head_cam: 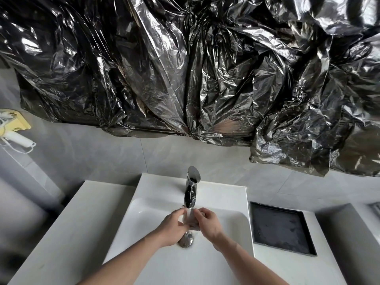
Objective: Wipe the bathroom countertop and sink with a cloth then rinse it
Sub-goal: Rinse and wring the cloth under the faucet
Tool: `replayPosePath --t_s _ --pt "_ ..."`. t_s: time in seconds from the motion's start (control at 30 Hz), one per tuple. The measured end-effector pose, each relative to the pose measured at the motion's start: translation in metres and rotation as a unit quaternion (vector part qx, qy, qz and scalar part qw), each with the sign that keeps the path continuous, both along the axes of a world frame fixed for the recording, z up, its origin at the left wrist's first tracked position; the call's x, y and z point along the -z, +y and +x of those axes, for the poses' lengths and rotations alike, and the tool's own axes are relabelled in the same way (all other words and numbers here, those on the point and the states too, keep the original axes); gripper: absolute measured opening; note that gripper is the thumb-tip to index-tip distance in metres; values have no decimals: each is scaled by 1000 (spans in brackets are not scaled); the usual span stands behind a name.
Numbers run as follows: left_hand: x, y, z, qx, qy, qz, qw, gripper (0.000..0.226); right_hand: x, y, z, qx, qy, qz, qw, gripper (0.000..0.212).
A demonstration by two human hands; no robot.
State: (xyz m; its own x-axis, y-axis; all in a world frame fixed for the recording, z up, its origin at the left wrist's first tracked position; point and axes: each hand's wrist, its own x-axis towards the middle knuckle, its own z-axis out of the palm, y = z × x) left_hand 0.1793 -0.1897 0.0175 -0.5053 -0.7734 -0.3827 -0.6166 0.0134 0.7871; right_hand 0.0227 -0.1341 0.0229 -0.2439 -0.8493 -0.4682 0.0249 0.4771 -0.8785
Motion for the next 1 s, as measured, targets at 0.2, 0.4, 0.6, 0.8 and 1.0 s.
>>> replayPosePath --t_s 0.2,0.4,0.6,0.8,1.0 --pt "1 -5 4 -73 -40 -76 994 19 -10 3 -3 -63 6 -4 998 8" --pt "7 -12 12 -164 0 -30 986 29 3 5 1 -43 -16 30 998 61" --pt "0 -12 13 -146 40 19 988 50 15 4 14 -107 -11 -18 994 59" --pt "-10 -5 5 -158 59 -7 986 30 11 1 12 -135 128 -33 982 11" --pt "-11 -9 5 -192 6 -75 979 30 7 4 2 -104 216 -15 971 22"
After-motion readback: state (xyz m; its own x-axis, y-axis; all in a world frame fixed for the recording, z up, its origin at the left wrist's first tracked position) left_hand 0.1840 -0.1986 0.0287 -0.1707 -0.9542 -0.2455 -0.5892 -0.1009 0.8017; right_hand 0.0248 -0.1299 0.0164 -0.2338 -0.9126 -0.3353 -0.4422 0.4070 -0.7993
